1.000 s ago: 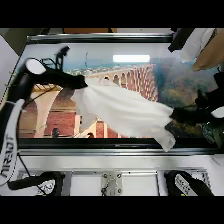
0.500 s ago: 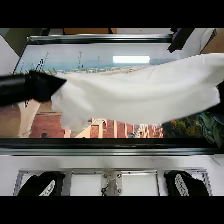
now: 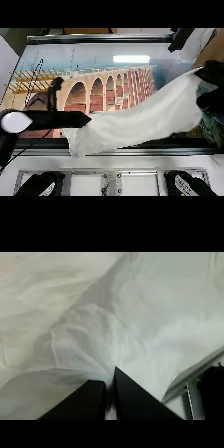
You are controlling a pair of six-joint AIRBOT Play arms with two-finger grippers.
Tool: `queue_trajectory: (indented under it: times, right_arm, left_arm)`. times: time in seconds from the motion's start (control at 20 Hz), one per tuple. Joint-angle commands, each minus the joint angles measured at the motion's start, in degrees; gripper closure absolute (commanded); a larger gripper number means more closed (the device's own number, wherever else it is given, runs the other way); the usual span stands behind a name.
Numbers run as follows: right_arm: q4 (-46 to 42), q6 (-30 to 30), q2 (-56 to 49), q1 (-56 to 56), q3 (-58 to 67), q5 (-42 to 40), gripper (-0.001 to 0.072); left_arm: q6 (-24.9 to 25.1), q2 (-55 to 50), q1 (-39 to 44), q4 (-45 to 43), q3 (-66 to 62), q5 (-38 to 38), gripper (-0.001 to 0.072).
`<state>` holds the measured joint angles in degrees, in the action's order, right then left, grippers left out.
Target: Fold the clothes and pants, and hang the long-sleeved shirts on hangers.
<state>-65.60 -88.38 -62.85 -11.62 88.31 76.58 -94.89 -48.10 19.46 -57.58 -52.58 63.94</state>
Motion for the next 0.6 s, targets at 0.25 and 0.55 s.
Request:
queue_trajectory:
  times: [0.25,0.55]
  right_arm:
    - [-5.3,1.1,-12.0,3.0,2.7,-5.3,0.0061]
    - [-8.7,-0.7,2.8,2.2,-22.8,-5.2,0.0062]
  left_arm:
    - [2.1,-20.6,-10.6,0.1,-12.5,-7.9,0.0084]
    - [3.0,-14.8,-4.6,0.3,2.6,-6.1,0.0084]
